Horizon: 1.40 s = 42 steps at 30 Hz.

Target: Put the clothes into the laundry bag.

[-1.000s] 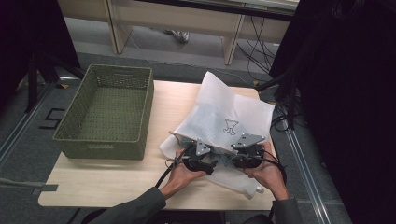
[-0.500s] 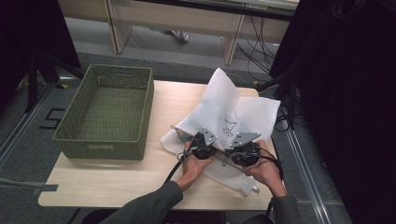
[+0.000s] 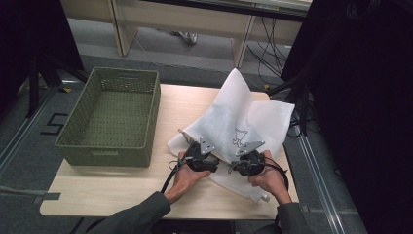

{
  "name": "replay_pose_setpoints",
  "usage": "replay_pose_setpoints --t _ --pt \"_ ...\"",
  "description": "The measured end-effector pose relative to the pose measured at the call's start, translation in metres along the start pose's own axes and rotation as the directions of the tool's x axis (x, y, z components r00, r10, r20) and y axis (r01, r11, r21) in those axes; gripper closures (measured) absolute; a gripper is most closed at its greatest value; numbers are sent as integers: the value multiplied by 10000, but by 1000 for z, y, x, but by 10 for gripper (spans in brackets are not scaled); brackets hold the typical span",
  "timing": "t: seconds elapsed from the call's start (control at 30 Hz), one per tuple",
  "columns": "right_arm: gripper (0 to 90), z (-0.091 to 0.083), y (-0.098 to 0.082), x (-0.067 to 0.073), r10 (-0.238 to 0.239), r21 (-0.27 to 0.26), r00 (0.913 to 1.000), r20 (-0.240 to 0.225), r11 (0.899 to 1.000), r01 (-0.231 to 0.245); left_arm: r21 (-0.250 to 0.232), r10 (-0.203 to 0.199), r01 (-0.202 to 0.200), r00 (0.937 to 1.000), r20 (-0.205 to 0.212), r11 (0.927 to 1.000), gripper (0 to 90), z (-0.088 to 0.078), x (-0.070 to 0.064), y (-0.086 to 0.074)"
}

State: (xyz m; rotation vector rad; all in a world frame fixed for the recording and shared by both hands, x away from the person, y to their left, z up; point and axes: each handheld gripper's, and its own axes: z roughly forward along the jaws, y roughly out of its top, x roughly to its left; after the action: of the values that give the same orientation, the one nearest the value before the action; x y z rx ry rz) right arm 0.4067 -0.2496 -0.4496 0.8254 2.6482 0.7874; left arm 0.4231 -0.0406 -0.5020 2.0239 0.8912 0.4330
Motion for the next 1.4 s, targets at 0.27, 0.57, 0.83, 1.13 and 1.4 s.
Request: replay_pose_setpoints --t 0.27,0.57,0.83,1.13,1.4 --pt "863 6 1 -2 -208 208 9997 -148 9996 211 126 -274 291 9930 -1152 9995 321 -14 32 -5" --pt "860 9 2 -2 -396 146 9991 -123 9991 397 381 -538 586 9915 -1182 9976 536 7 49 -6" --pt "865 7 1 -1 -436 404 9986 -299 9982 447 -706 -1205 1104 9798 -1595 9914 878 27 56 14" --pt "868 10 1 0 -374 325 9980 -503 9987 390 76 -232 243 9925 -1202 9997 708 19 52 6" --pt "868 18 1 0 -961 782 9953 -155 9922 970 404 -237 235 9997 50 9989 591 -24 42 3"
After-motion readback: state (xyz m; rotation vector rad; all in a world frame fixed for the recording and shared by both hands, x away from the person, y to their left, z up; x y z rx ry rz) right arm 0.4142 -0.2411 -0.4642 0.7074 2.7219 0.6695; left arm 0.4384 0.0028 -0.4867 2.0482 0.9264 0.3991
